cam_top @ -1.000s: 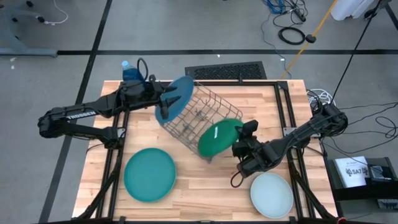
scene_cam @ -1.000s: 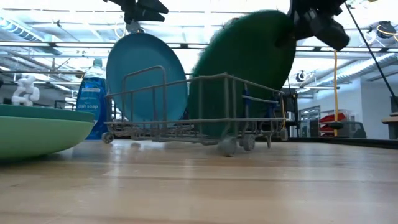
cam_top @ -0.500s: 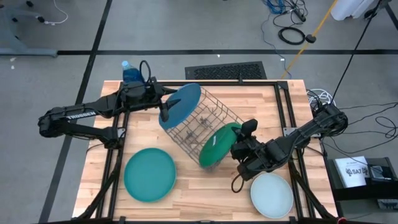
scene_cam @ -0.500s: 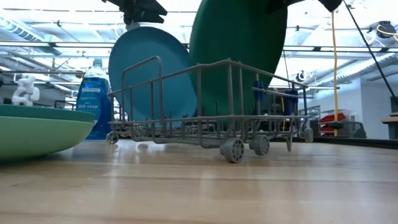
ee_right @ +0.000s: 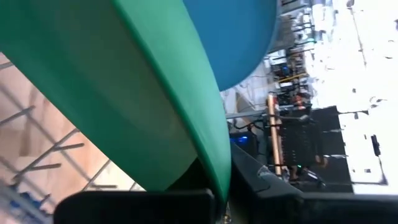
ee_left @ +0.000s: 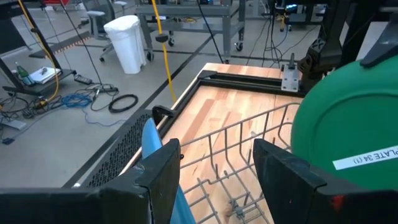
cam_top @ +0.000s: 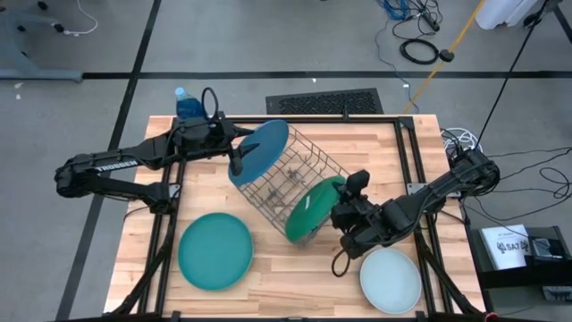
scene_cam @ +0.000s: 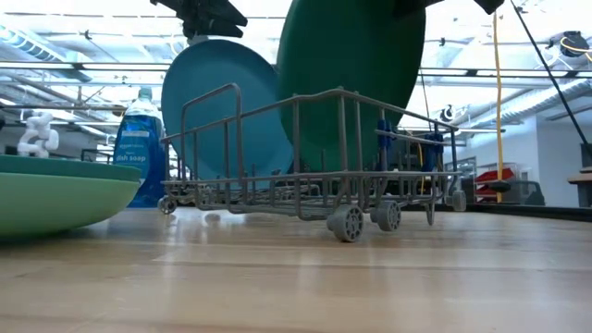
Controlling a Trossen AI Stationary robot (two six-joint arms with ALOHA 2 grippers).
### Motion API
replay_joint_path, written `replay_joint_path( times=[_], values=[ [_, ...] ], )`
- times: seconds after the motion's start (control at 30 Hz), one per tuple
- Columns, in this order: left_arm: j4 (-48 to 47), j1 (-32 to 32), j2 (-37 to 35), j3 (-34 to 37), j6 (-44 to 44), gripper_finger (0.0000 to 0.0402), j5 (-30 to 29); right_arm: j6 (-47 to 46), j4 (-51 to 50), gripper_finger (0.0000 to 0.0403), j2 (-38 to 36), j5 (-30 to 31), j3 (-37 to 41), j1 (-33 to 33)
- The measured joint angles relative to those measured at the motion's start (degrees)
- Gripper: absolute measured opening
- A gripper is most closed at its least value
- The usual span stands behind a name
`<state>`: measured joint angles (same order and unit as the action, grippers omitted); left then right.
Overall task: Sort dishes
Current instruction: Adjust the plates in the dish rack
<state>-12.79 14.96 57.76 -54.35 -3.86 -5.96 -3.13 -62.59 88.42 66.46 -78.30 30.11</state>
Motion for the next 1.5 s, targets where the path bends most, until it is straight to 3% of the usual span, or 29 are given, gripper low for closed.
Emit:
replay_joint_path(
  times=[0.3, 0.77, 1.0, 1.17, 1.5],
  values=[
    [0.1, 0.0, 0.0, 0.0, 0.0, 0.0203, 0.0, 6.6, 0.1, 0.0004, 0.0, -8.1, -2.5, -4.0],
    [0.2, 0.0, 0.0, 0.0, 0.0, 0.0203, 0.0, 20.8, 3.3, 0.0009, -0.1, -28.4, -5.7, -17.4],
    [-0.2, 0.0, 0.0, 0.0, -0.6, 0.0203, 0.0, 19.6, 3.2, 0.0016, -0.1, -31.4, -5.7, -19.2],
    [-0.2, 0.0, 0.0, 0.0, -1.0, 0.0203, 0.0, 19.1, 3.0, 0.0056, 0.0, -32.9, -5.6, -19.2],
    [-0.2, 0.0, 0.0, 0.0, -1.0, 0.0203, 0.0, 21.4, 3.1, 0.0183, 0.1, -32.5, -5.6, -18.4]
  ],
)
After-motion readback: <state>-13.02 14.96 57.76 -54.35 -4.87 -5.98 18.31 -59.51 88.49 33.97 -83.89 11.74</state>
